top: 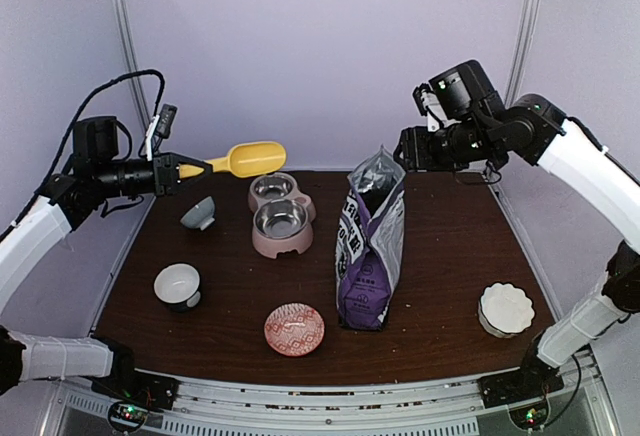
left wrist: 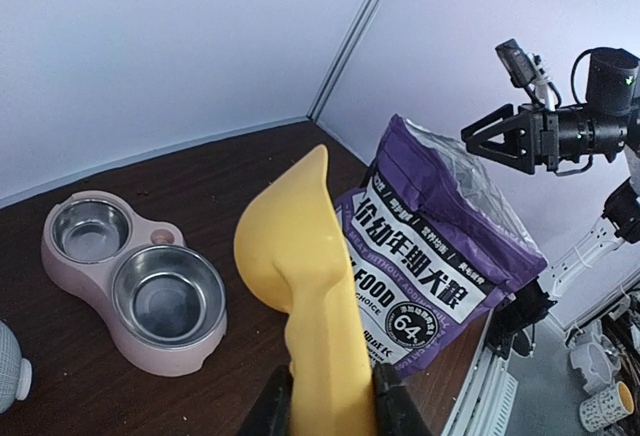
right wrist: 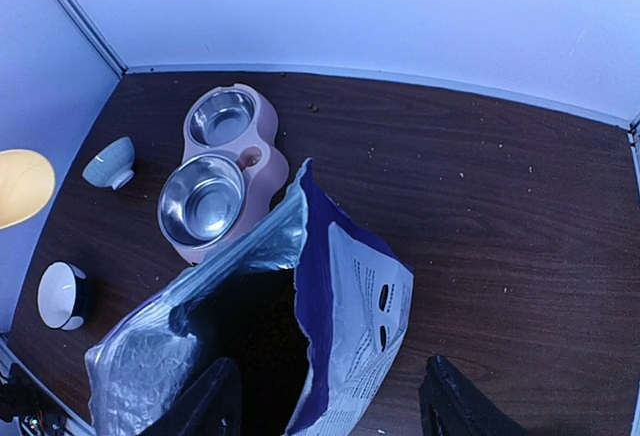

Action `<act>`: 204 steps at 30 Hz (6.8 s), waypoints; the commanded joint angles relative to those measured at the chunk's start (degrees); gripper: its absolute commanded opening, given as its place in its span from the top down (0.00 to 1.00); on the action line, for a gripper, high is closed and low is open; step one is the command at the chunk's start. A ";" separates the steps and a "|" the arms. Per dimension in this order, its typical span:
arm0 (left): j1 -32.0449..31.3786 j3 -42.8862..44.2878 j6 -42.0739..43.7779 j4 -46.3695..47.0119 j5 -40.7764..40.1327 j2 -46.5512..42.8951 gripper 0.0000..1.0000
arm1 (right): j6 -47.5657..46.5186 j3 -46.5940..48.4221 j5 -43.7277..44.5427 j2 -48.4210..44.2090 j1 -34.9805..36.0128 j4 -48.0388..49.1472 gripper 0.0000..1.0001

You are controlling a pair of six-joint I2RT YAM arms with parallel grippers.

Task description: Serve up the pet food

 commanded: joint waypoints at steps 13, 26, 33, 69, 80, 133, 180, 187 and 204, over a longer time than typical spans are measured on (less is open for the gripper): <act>1.66 -3.01 1.07 6.72 2.30 -0.67 0.96 | 2.47 1.04 3.90 4.50 -1.23 -3.43 1.00; 2.37 -3.88 1.33 6.58 0.71 -0.48 0.96 | -12.42 19.22 5.77 9.53 -8.81 1.55 1.00; 2.37 -4.29 1.55 7.13 1.89 1.39 0.96 | -11.02 -8.04 -10.89 8.11 -4.84 20.95 1.00; -15.80 -20.77 -4.39 5.96 -6.24 -11.22 0.96 | 7.42 -40.53 4.68 3.71 16.05 41.92 1.00; -25.73 -21.30 -8.88 13.93 -11.18 -5.93 0.98 | 9.70 -43.88 4.83 0.99 16.16 46.78 1.00; -51.25 0.26 8.97 1.01 -49.66 29.81 1.00 | 3.79 -43.94 9.27 -8.27 15.24 49.71 1.00; -46.85 6.49 8.05 36.77 -52.01 49.55 1.00 | 8.31 -50.54 -6.66 -7.41 13.15 60.97 1.00; -46.85 8.61 7.27 33.02 -53.62 50.11 1.00 | 7.24 -47.01 -3.61 -7.05 12.96 54.50 1.00; -41.77 14.57 -8.23 19.97 -21.05 51.95 1.00 | 11.32 -46.25 2.61 -11.06 12.30 48.47 1.00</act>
